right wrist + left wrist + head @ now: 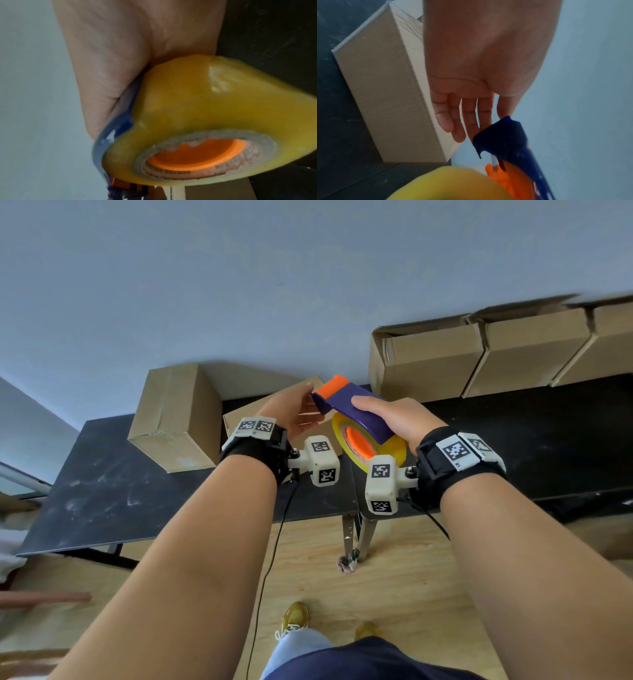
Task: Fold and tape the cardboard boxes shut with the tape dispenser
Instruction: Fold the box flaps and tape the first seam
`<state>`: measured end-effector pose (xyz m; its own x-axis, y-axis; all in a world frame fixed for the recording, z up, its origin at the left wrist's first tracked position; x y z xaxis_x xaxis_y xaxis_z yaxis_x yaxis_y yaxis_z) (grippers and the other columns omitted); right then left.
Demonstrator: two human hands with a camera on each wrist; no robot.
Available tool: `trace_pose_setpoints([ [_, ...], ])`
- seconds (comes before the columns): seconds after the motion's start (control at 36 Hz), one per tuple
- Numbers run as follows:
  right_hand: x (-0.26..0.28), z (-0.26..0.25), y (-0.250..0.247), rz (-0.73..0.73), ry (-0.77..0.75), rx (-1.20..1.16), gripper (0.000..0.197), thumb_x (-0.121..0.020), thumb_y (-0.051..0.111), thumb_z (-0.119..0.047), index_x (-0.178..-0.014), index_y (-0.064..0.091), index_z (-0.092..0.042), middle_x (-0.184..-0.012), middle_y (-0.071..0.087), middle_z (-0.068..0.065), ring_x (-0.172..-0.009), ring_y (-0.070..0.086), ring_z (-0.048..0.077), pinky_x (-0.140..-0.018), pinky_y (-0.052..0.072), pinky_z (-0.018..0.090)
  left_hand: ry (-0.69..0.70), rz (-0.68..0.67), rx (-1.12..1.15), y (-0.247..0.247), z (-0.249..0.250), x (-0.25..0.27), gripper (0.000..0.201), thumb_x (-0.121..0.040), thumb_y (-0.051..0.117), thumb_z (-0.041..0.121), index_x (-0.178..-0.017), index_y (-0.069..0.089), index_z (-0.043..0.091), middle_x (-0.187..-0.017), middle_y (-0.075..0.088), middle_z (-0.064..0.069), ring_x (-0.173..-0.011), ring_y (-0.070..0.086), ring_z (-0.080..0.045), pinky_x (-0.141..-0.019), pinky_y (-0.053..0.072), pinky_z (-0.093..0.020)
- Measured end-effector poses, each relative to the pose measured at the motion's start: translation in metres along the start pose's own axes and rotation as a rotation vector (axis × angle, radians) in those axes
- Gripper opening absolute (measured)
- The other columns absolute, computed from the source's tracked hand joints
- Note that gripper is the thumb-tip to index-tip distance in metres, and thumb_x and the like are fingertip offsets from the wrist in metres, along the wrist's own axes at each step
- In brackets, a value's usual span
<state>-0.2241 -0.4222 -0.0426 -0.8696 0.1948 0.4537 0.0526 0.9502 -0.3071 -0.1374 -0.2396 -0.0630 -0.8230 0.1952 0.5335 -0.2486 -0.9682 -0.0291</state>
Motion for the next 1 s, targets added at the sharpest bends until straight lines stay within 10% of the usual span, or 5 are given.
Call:
trace_pose_setpoints([
  [0.19, 0.011, 0.003, 0.006, -0.053, -0.023, 0.027, 0.067, -0.06, 0.073, -0.072, -0.097, 0.072, -0.016, -0.093, 0.075, 0.004, -0.091, 0.071, 0.025, -0.098, 0.051, 0.047, -0.03, -0.079, 0.03, 0.003, -0.007, 0.013, 0.039, -0.094, 0.052, 0.05, -0.08, 0.063, 0.016, -0.078, 0.066, 0.0, -0.071, 0.058, -0.016, -0.063, 0.045, -0.025],
  [0.47, 0.022, -0.004, 0.017, -0.121, -0.069, 0.074, 0.077, -0.049, 0.071, -0.077, -0.094, 0.074, -0.015, -0.089, 0.076, 0.003, -0.091, 0.071, 0.025, -0.1, 0.049, 0.046, -0.135, -0.076, 0.148, -0.008, -0.023, 0.025, 0.027, -0.1, 0.045, 0.022, -0.076, 0.054, 0.012, -0.074, 0.049, -0.002, -0.059, 0.042, -0.013, -0.058, 0.037, -0.024],
  [0.64, 0.024, -0.006, 0.02, -0.137, -0.08, 0.085, 0.064, -0.064, 0.071, -0.071, -0.093, 0.073, -0.014, -0.09, 0.076, 0.004, -0.092, 0.071, 0.026, -0.1, 0.049, 0.046, -0.072, -0.147, 0.098, -0.004, -0.016, 0.034, 0.043, -0.096, 0.049, 0.049, -0.074, 0.059, 0.014, -0.061, 0.058, 0.001, -0.052, 0.05, -0.011, -0.052, 0.045, -0.023],
  [1.0, 0.023, -0.011, 0.029, -0.173, -0.084, 0.077, 0.08, -0.043, 0.071, -0.078, -0.093, 0.074, -0.015, -0.089, 0.077, 0.004, -0.093, 0.071, 0.026, -0.102, 0.048, 0.047, -0.2, -0.146, 0.226, -0.001, -0.036, 0.035, 0.026, -0.098, 0.046, 0.012, -0.072, 0.05, 0.01, -0.058, 0.049, -0.001, -0.043, 0.045, -0.011, -0.041, 0.043, -0.017],
])
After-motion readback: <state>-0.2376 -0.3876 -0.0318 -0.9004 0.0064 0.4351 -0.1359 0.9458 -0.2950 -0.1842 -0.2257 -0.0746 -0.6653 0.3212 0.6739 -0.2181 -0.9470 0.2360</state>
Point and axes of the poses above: each hand's wrist, its own x-axis away from the middle knuckle, its own y-axis out of the palm, z = x × y, the point moved 10 cm from there along -x, towards the middle knuckle
